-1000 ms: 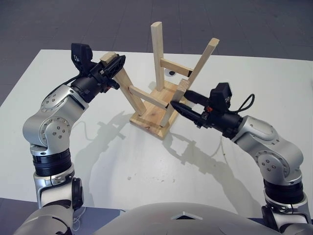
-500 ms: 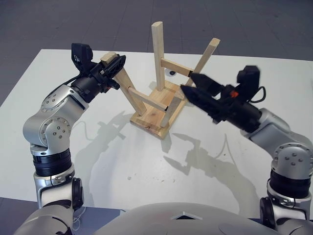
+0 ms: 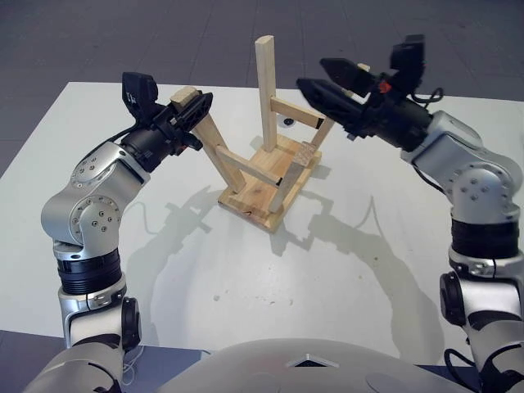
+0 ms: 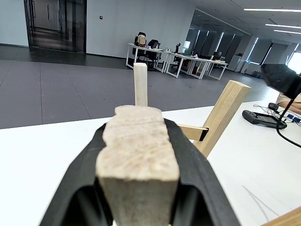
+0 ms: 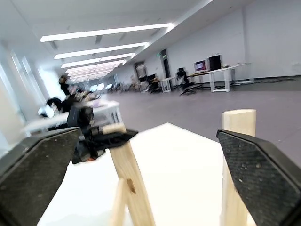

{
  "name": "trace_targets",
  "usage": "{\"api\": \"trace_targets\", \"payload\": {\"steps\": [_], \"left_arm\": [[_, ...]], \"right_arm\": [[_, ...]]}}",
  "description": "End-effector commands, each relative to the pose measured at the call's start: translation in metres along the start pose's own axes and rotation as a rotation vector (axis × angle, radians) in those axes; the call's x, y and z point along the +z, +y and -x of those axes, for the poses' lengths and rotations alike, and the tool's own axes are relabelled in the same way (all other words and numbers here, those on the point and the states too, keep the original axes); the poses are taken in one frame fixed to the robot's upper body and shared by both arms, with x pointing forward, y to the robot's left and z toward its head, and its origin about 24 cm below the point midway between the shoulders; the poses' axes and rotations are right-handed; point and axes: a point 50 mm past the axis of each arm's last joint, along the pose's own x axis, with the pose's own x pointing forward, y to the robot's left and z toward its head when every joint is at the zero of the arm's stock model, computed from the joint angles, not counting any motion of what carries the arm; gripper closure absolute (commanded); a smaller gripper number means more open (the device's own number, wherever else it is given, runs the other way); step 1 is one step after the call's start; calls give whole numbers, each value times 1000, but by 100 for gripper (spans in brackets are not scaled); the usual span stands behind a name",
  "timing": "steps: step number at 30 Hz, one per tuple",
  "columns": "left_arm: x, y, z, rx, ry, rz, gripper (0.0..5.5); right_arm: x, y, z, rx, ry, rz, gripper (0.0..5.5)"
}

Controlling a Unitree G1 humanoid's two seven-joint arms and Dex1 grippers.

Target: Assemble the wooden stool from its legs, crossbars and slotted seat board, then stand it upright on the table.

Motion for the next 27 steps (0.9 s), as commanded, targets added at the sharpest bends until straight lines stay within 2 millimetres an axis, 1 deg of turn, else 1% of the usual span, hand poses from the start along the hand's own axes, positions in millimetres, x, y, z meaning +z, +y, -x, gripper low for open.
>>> {"api": "trace_targets", "payload": {"steps": [1, 5, 14, 19, 27], "left_arm": [[-2, -5, -1, -43, 13, -22, 446], [-1, -6, 1, -63, 5, -30, 446], [2, -10, 13, -74, -54, -4, 446], [7, -12, 17, -77, -104, 20, 446], [1, -16, 18, -81, -85, 22, 446]], "right_arm": [[-6, -13, -23, 61, 47, 33, 10], [-14, -17, -28, 97, 69, 20, 10], [-34, -11, -34, 155, 114, -42, 10], [-42, -9, -39, 181, 173, -33, 10], [-53, -2, -54, 233, 222, -18, 10]]}}
